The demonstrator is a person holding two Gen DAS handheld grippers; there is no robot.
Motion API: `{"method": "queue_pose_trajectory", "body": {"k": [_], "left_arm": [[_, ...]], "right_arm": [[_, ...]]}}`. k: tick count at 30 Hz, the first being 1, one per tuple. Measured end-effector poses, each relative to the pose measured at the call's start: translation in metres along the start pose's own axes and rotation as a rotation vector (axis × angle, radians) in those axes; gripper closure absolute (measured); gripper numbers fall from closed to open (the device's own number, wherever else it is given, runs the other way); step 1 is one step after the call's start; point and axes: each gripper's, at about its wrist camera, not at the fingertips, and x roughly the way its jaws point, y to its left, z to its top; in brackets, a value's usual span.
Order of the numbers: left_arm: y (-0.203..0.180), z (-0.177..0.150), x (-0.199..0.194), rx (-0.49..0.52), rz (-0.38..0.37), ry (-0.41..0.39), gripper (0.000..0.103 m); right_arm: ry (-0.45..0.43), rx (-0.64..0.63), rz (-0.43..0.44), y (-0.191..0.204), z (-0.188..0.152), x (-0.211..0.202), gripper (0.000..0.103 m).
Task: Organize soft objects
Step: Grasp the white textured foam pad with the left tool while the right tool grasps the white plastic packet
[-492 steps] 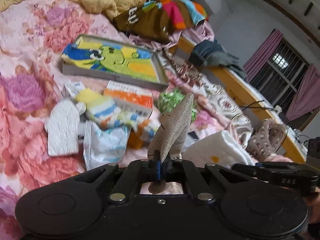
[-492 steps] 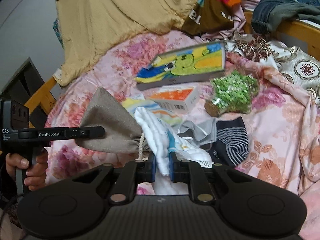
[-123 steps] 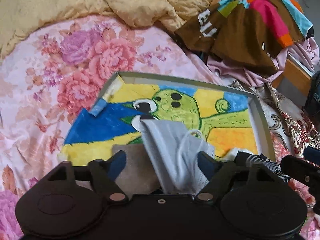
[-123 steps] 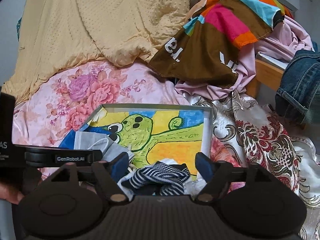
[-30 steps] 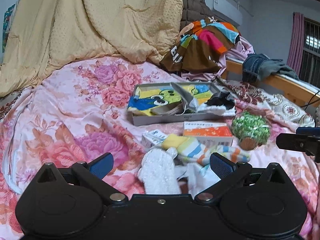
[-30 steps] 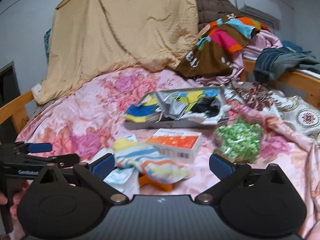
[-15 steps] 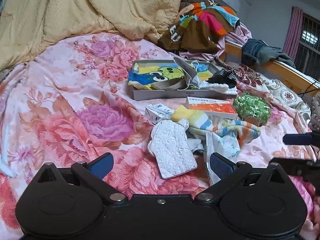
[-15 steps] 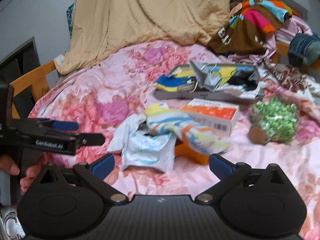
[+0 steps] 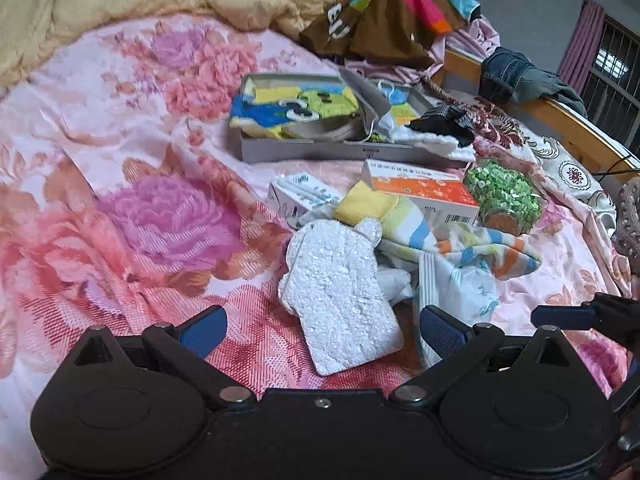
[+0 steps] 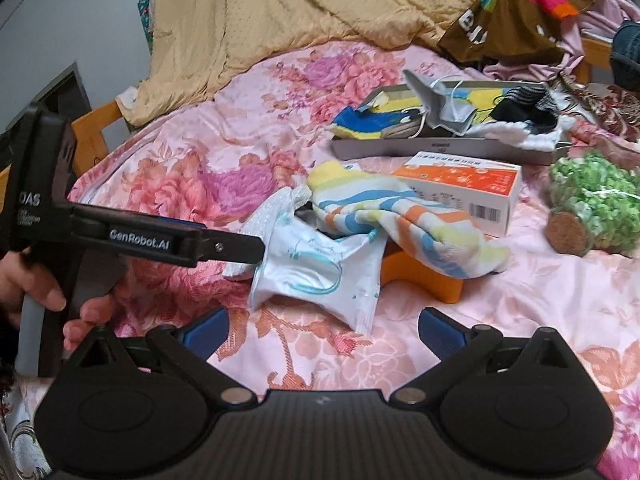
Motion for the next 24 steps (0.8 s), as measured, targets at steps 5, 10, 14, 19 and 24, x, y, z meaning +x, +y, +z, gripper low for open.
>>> {"method": "queue_pose_trajectory", "body": {"k": [5,10,14,19,24], "left_arm": [[0.007,0.004,0.012,-0.021,-0.011,0.035,0.001],[0.008,0.008,0.020,-0.027,-0.037,0.059,0.001],[0.006,0.010,0.024,-0.029,-0.056,0.079,0.003],[0.004,0.012,0.029,-0.029,-0.059,0.105,0.010],[0.002,0.013,0.032,-0.036,-0.059,0.122,0.018]], "right_arm": [[0.015,0.026,0.007,-0.006,0.002,0.017,0.000],[0.023,0.025,0.014,-0.013,0.004,0.029,0.000],[0.013,0.026,-0.009,-0.016,0.003,0.032,0.005],[0.015,-0.013,-0.024,-0.013,-0.001,0.035,0.017],[-0.009,-0.071,-0.045,-0.005,-0.003,0.029,0.018]]}}
